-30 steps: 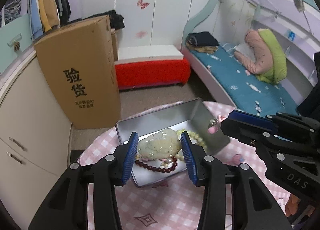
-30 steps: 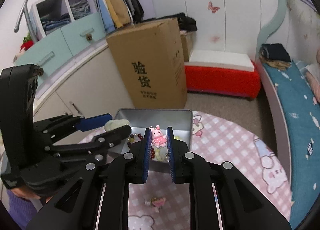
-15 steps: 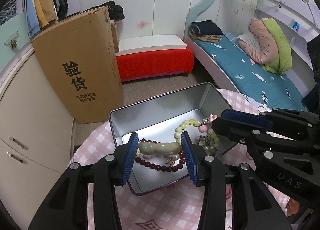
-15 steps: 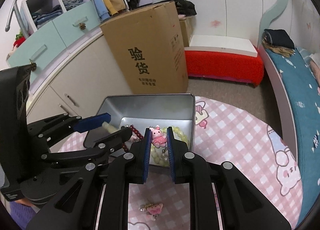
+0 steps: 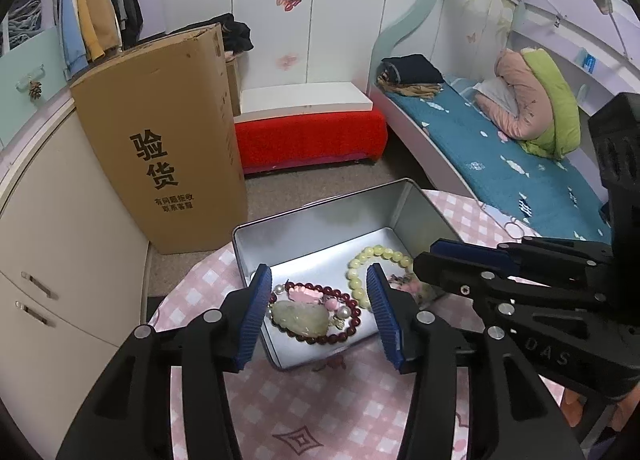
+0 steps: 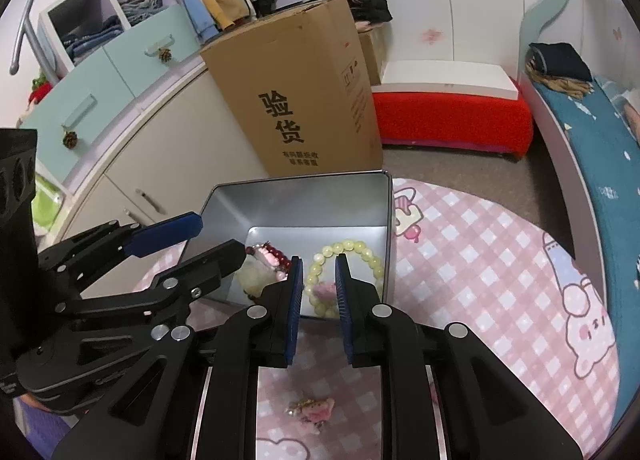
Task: Organize jewelry
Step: 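Move both open tools back to the remaining charms on the table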
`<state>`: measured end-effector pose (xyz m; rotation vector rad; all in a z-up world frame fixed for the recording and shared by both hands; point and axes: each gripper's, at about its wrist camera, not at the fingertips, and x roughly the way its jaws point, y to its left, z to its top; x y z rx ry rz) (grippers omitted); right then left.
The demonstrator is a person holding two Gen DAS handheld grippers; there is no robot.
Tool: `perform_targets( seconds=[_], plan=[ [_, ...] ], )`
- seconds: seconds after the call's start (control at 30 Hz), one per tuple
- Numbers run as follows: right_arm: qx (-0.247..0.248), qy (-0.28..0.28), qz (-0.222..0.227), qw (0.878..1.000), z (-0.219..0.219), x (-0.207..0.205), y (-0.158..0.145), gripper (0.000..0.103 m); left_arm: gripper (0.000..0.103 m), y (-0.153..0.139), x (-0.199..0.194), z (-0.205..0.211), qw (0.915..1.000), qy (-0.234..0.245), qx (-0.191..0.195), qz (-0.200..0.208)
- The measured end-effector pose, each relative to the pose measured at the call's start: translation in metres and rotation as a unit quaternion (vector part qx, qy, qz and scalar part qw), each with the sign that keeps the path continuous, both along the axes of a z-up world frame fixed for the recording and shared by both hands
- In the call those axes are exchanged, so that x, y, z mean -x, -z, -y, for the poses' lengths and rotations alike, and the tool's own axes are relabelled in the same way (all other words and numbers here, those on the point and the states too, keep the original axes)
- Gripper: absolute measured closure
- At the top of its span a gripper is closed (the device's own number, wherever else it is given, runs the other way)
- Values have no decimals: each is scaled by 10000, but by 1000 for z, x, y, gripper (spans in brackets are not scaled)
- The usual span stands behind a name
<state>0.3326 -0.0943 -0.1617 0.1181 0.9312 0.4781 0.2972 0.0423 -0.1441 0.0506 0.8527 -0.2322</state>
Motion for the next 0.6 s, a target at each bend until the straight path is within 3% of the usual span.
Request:
perform_targets(
  seconds=[0.07,0.13,0.2,0.43,0.6],
  plan=[
    [-11,13,23,10000,2,5,-3,84,53,-3,5,0,10000,11,20,40],
    [12,74,94,9999,6,12,-8,75,44,-8,13,-1,9999,8,33,128],
    [13,130,193,9997,12,21,-13,64,41,-13,23,-2,9997,-9,62,243],
    [126,291,365,9988,32,56,-15,58,41,-22,52,-9,9988,-113,252,404],
    [478,209,192,9985,27,76,12,58,41,-18,71,-14,9986,-193,255,424]
  ],
)
